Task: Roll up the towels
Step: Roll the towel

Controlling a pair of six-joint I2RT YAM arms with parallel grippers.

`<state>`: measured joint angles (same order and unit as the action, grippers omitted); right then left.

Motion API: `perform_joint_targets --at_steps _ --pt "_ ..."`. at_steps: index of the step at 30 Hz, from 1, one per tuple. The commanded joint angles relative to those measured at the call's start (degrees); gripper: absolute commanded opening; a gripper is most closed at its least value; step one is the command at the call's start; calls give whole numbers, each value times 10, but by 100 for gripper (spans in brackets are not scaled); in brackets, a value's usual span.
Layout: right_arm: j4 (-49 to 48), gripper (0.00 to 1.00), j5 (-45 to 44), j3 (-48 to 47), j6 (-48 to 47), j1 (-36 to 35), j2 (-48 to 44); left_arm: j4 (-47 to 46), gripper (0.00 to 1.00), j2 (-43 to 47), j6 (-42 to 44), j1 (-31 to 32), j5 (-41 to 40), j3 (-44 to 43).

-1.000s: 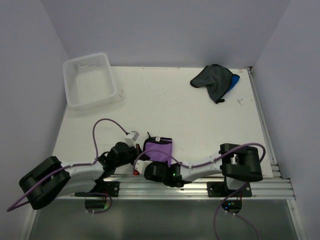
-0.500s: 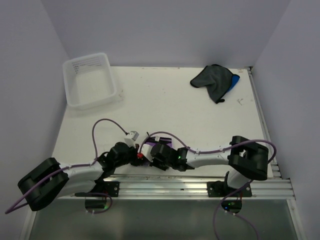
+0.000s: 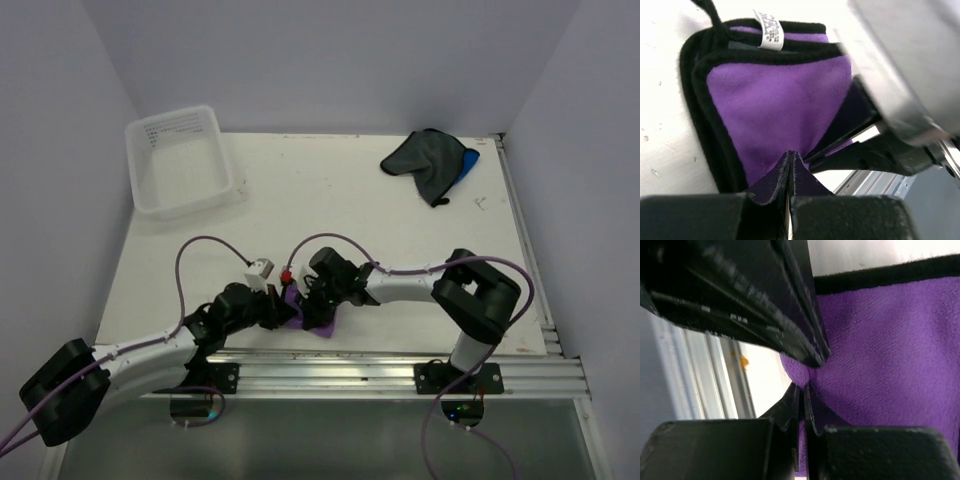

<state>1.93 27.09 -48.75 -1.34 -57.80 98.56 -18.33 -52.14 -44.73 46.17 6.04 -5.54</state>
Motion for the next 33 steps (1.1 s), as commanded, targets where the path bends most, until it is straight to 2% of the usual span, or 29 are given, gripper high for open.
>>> perform_joint_targets --at_steps 1,13,16,26,33 --pt "54 0 129 -28 8 17 54 28 0 16 15 1 -13 -18" --pt "54 0 255 -64 49 79 116 108 1 135 20 1 -45 -20" --pt "62 0 279 -78 53 87 134 98 0 170 25 1 -28 -9" --pt "145 0 326 -150 25 105 198 72 0 199 54 1 31 12" --pt "162 0 353 -168 18 120 225 51 0 224 19 15 37 52"
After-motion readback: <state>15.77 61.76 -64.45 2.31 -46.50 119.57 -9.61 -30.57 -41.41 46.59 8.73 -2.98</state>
